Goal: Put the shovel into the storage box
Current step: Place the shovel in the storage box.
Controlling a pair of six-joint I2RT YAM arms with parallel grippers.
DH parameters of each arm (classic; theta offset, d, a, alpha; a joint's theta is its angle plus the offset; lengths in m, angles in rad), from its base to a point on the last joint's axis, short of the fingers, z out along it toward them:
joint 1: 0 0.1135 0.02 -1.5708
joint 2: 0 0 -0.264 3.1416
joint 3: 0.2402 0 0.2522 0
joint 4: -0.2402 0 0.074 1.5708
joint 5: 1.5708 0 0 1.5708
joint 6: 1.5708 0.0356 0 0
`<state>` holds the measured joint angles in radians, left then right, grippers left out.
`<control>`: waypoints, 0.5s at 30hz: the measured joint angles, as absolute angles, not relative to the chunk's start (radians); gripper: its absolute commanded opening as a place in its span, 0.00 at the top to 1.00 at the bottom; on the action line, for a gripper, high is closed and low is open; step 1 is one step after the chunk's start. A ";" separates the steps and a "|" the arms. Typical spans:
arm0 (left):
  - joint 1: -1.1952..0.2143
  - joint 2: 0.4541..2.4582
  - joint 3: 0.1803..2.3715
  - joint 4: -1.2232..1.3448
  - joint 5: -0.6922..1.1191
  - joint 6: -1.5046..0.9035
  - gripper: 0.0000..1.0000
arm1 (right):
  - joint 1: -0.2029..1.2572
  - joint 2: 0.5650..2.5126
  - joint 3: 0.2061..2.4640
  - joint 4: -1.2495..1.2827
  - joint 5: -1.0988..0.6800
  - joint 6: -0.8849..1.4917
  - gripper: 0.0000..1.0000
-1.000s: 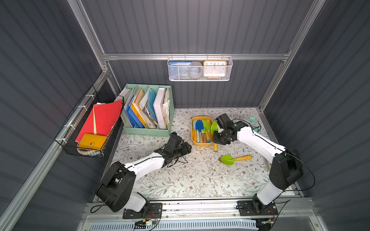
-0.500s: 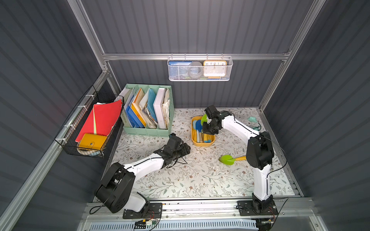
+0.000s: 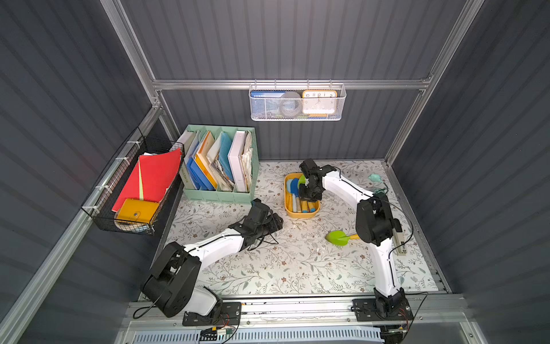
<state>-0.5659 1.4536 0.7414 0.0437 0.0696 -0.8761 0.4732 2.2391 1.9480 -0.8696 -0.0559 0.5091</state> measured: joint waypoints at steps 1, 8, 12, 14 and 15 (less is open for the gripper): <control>-0.566 1.454 0.741 0.044 0.070 -0.876 0.32 | 0.473 2.239 1.954 -0.870 -0.054 0.512 0.61; -0.566 1.454 0.733 0.045 0.070 -0.881 0.32 | 0.473 2.235 1.970 -0.873 -0.051 0.514 0.55; -0.566 1.454 0.733 0.046 0.070 -0.881 0.32 | 0.473 2.211 1.945 -0.869 -0.052 0.514 0.55; -0.566 1.454 0.733 0.048 0.070 -0.883 0.32 | 0.473 2.185 1.921 -0.867 -0.052 0.514 0.55; -0.566 1.454 0.733 0.049 0.070 -0.884 0.32 | 0.473 2.167 1.906 -0.864 -0.052 0.514 0.55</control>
